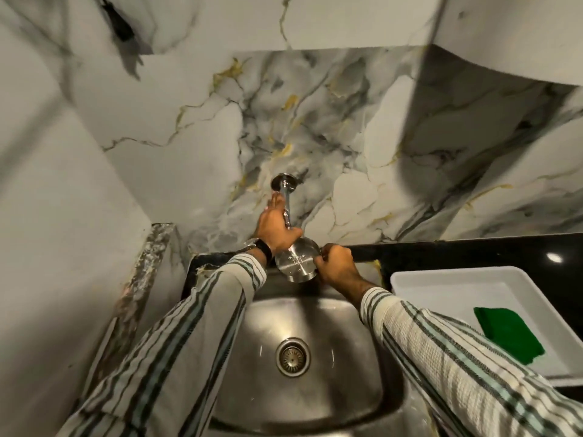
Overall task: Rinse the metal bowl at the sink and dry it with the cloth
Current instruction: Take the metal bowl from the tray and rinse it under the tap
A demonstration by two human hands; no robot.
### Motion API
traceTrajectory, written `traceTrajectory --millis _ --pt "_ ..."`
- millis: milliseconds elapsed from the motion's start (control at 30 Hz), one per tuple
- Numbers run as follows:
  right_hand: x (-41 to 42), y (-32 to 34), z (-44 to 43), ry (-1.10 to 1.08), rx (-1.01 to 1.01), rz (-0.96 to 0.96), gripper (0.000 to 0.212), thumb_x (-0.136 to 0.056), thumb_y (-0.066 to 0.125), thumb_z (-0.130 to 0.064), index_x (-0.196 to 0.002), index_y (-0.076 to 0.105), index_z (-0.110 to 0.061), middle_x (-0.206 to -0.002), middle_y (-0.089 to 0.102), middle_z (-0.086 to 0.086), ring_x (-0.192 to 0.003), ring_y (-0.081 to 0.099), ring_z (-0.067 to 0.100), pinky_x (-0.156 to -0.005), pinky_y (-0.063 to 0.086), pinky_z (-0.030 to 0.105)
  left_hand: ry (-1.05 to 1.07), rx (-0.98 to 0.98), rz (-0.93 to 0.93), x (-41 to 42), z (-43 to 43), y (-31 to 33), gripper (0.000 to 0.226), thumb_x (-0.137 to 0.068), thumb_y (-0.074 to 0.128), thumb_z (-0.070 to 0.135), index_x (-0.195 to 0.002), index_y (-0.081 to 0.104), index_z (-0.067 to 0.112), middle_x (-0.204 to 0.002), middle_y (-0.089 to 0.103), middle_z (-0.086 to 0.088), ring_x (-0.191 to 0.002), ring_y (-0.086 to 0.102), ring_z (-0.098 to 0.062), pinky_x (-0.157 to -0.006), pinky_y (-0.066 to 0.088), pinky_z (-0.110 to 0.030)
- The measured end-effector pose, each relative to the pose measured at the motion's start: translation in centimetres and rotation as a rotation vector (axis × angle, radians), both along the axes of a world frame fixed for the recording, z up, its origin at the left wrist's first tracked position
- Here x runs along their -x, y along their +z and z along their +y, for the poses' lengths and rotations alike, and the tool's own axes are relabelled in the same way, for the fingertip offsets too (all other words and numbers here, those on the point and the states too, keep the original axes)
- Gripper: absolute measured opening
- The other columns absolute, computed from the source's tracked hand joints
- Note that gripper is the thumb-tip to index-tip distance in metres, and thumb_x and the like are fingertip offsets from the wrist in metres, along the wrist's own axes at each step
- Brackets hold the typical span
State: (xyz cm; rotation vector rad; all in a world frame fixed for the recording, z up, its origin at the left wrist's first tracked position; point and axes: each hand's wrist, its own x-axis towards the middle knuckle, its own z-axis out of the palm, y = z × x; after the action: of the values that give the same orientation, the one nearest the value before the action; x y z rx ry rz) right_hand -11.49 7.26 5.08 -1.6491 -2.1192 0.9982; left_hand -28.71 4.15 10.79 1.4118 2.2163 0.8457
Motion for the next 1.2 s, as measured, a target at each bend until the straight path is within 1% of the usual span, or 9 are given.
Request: traceTrajectory --millis 67,100,233,300,400,500,633,867,1200 --pt "1.0 0.0 -0.3 0.020 -0.007 -0.012 0.012 -0.100 0.069 -0.019 -0.090 0.068 -0.012 -0.084 0.075 0.009 -0.057 0.063 0.009 -0.038 0.042 0.009 -0.040 -0.001 -0.009 0.6 -0.5 0.3 0.101 -0.088 0.083 0.013 -0.172 0.026 0.018 -0.117 0.074 -0.013 -0.110 0.073 -0.036 -0.102 0.062 -0.043" --pt "1.4 -0.1 -0.4 0.027 -0.010 -0.018 0.011 -0.101 0.068 -0.018 -0.093 0.069 -0.010 -0.085 0.074 0.008 -0.060 0.064 0.012 -0.041 0.045 0.012 -0.060 0.001 -0.003 0.9 -0.8 0.5 0.101 -0.089 0.082 0.012 -0.172 0.026 0.019 -0.116 0.074 -0.014 -0.109 0.073 -0.036 -0.100 0.062 -0.040" --pt "2.2 -0.6 -0.7 0.051 -0.033 -0.070 0.016 -0.101 0.068 -0.018 -0.105 0.076 -0.005 -0.085 0.070 0.004 -0.060 0.058 0.011 -0.044 0.037 0.012 -0.146 0.040 0.021 1.6 -1.0 1.5 0.107 -0.094 0.079 0.009 -0.177 0.012 0.018 -0.130 0.071 -0.021 -0.118 0.071 -0.039 -0.106 0.060 -0.044" --pt "2.2 -0.9 -0.8 0.058 -0.025 -0.090 0.020 -0.102 0.068 -0.019 -0.110 0.077 -0.004 -0.087 0.069 0.005 -0.067 0.061 0.017 -0.049 0.041 0.013 -0.201 0.068 0.056 1.8 -1.0 1.8 0.107 -0.096 0.077 0.007 -0.177 0.008 0.015 -0.135 0.069 -0.023 -0.122 0.070 -0.042 -0.109 0.059 -0.047" --pt "2.1 -1.0 -0.7 0.047 -0.007 -0.110 0.024 -0.102 0.068 -0.021 -0.115 0.078 -0.004 -0.105 0.078 0.014 -0.091 0.072 0.029 -0.077 0.060 0.029 -0.220 0.115 0.128 1.9 -0.6 2.2 0.104 -0.099 0.073 0.006 -0.176 0.005 0.010 -0.139 0.065 -0.023 -0.125 0.068 -0.042 -0.110 0.059 -0.050" --pt "1.8 -1.2 -0.7 0.057 -0.023 -0.145 0.026 -0.102 0.068 -0.022 -0.118 0.077 -0.003 -0.112 0.078 0.017 -0.102 0.075 0.033 -0.093 0.063 0.040 -0.220 0.147 0.184 1.6 -0.3 2.4 0.095 -0.100 0.071 0.008 -0.174 0.010 0.006 -0.140 0.064 -0.024 -0.127 0.067 -0.044 -0.108 0.059 -0.053" --pt "1.3 -1.5 -0.8 0.065 -0.014 -0.154 0.028 -0.102 0.068 -0.021 -0.122 0.076 -0.003 -0.116 0.078 0.017 -0.106 0.075 0.033 -0.096 0.063 0.044 -0.213 0.158 0.267 1.7 0.0 2.3 0.096 -0.097 0.074 0.012 -0.172 0.014 0.002 -0.148 0.059 -0.023 -0.133 0.063 -0.042 -0.113 0.055 -0.051" --pt "0.8 -1.3 -1.4 0.041 -0.047 -0.171 0.028 -0.103 0.066 -0.023 -0.122 0.076 -0.005 -0.120 0.077 0.017 -0.111 0.073 0.033 -0.095 0.062 0.039 -0.190 0.181 0.305 1.8 0.6 1.7 0.102 -0.096 0.077 0.018 -0.173 0.012 0.000 -0.167 0.042 -0.023 -0.149 0.051 -0.042 -0.126 0.045 -0.049" --pt "0.6 -1.5 -0.9 0.036 -0.041 -0.158 0.026 -0.103 0.067 -0.021 -0.120 0.076 -0.005 -0.116 0.077 0.016 -0.106 0.074 0.031 -0.092 0.063 0.039 -0.162 0.153 0.311 1.9 0.8 1.0 0.100 -0.096 0.079 0.019 -0.172 0.018 0.000 -0.166 0.043 -0.022 -0.151 0.049 -0.041 -0.127 0.044 -0.048"
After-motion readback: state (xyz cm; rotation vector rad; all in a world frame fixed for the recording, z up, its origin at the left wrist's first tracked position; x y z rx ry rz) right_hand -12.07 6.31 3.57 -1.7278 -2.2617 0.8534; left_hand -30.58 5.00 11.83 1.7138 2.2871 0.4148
